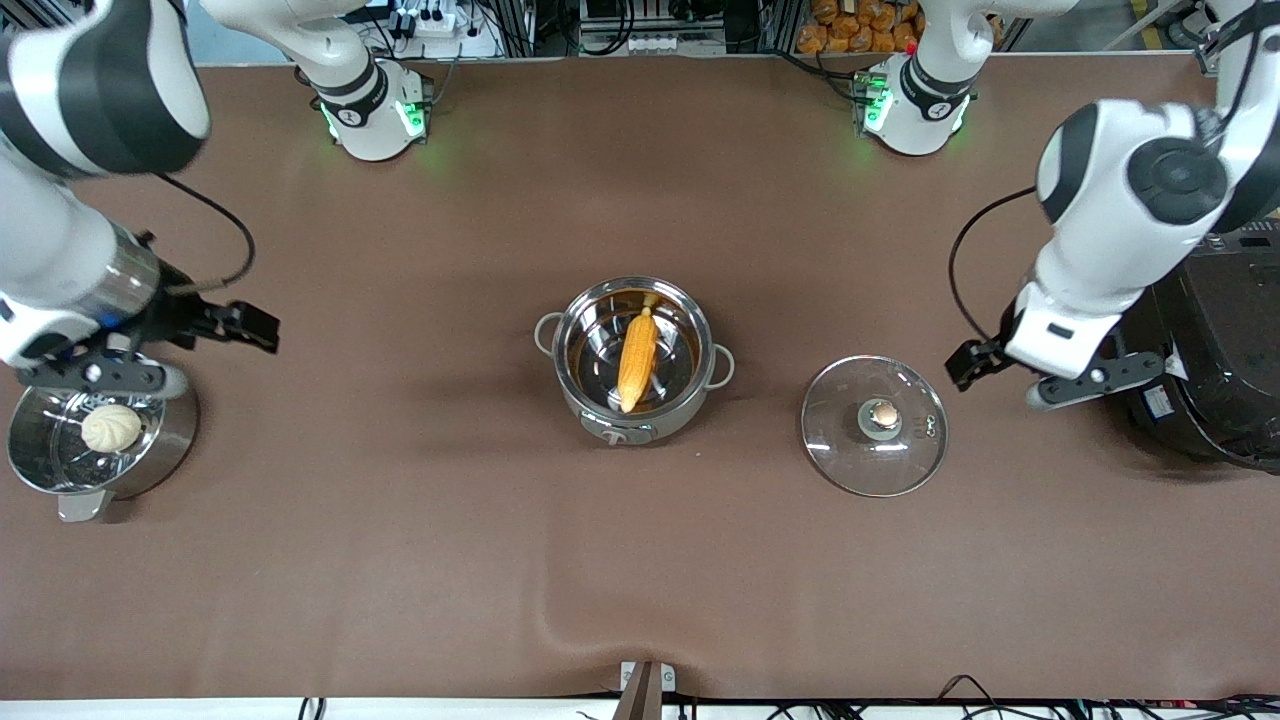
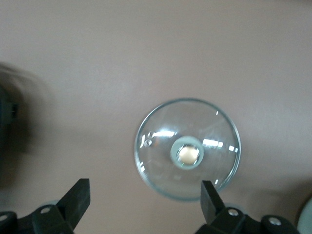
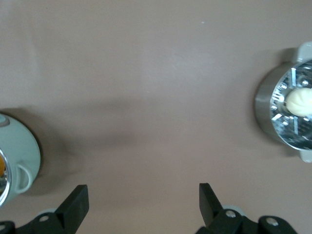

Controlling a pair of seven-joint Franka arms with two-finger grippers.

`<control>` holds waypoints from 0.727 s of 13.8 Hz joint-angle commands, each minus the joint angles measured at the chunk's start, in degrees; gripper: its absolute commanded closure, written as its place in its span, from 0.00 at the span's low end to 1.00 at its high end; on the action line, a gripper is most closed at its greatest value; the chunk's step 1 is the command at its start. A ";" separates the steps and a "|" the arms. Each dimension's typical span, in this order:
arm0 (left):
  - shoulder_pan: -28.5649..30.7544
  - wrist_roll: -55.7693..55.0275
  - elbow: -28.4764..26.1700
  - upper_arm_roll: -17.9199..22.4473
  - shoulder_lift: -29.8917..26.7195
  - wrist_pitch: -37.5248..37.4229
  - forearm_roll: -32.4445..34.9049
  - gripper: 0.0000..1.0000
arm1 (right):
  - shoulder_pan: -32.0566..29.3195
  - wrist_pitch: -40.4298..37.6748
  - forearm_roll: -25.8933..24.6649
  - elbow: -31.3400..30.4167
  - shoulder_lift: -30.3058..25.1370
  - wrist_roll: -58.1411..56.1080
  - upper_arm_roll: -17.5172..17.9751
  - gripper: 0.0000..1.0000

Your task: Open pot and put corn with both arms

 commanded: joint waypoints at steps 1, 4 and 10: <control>3.08 9.49 6.51 -0.37 -0.36 -10.30 -2.00 0.00 | -3.28 -2.01 -0.85 -3.05 -5.36 -3.88 1.10 0.00; 6.24 19.41 9.43 -0.19 -3.59 -16.22 -3.31 0.00 | -7.23 -1.85 -0.33 -6.91 -10.11 -7.39 1.11 0.00; 9.07 26.48 19.87 -0.72 -5.46 -31.42 -8.33 0.00 | -12.17 -1.76 -0.15 -9.12 -12.59 -9.96 1.10 0.00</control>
